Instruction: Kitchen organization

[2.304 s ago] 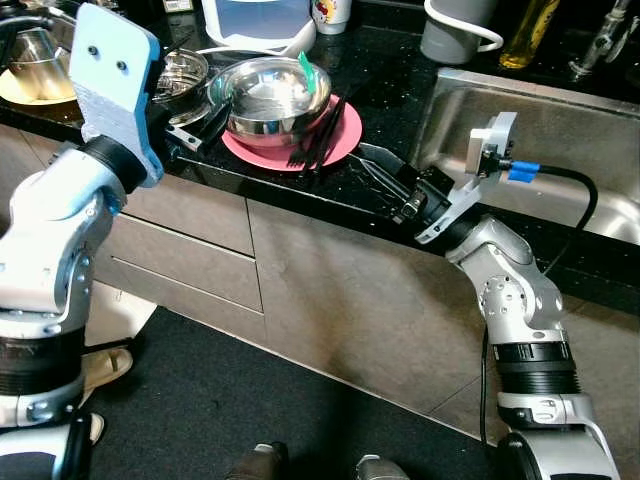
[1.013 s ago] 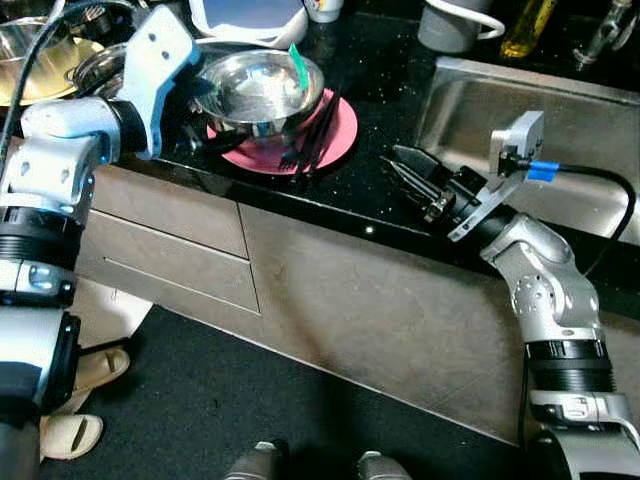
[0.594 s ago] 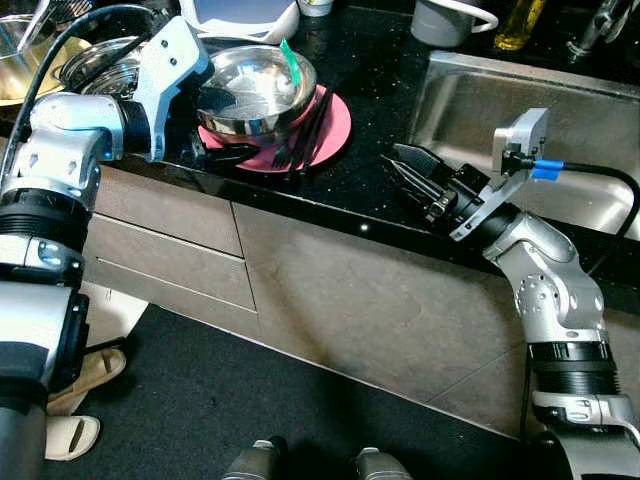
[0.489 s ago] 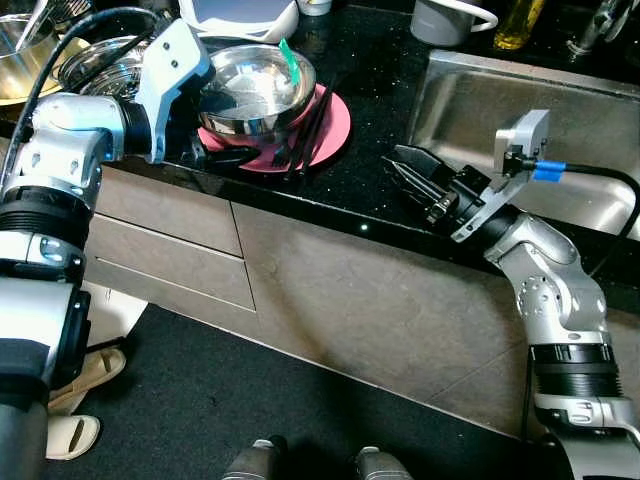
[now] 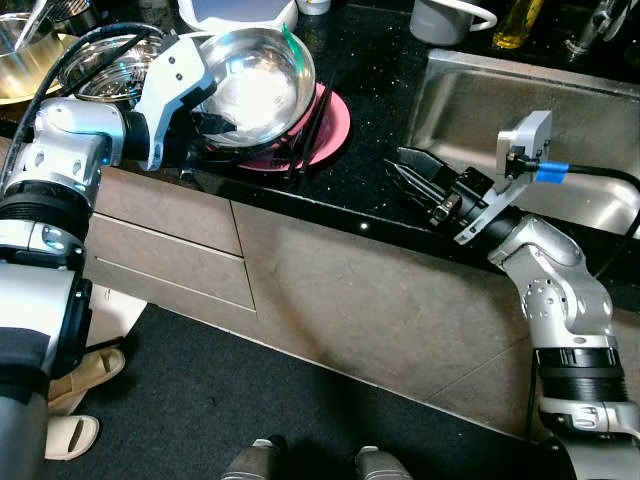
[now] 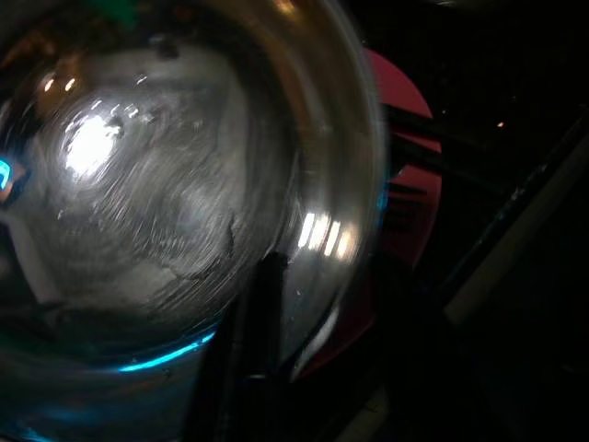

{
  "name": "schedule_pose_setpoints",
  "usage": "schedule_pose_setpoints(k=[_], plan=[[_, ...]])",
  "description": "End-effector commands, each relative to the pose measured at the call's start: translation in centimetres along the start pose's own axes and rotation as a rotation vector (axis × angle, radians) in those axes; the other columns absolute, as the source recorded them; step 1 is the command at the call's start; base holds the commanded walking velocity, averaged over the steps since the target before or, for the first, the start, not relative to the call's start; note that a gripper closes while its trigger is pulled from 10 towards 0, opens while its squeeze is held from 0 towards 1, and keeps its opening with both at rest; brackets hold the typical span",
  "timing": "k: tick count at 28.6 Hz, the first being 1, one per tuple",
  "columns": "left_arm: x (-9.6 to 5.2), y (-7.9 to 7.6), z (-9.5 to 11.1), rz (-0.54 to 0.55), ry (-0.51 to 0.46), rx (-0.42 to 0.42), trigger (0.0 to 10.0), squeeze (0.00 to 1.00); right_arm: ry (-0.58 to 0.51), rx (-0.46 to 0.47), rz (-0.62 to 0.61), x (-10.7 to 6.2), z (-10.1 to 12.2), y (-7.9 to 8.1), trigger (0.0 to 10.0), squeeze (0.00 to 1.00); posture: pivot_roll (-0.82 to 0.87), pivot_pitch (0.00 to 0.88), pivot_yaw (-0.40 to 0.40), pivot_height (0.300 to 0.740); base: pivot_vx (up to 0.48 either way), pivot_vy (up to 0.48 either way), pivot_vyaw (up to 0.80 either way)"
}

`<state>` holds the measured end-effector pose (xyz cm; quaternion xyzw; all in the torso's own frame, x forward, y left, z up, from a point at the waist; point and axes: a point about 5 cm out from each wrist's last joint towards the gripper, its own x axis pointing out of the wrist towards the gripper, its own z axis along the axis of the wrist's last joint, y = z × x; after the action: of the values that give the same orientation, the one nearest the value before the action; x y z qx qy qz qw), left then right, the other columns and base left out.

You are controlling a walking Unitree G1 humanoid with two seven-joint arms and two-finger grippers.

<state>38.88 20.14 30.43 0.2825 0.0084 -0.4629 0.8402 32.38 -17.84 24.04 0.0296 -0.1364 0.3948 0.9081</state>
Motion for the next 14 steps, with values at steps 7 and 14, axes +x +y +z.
schedule_pose_setpoints(k=[7,14], plan=[[-0.60,0.46,0.02,0.015,0.025,0.015,0.0,0.00,-0.011,0.006,0.002,-0.02,0.22,0.19,10.0,0.00,-0.04,0.178,-0.024,0.740,0.000,0.000,0.00],[-0.87,0.78,0.54,0.028,0.007,0.023,0.0,0.00,-0.012,0.009,0.000,0.12,0.14,0.24,10.0,0.00,-0.04,0.177,-0.024,0.740,0.000,0.000,0.00]])
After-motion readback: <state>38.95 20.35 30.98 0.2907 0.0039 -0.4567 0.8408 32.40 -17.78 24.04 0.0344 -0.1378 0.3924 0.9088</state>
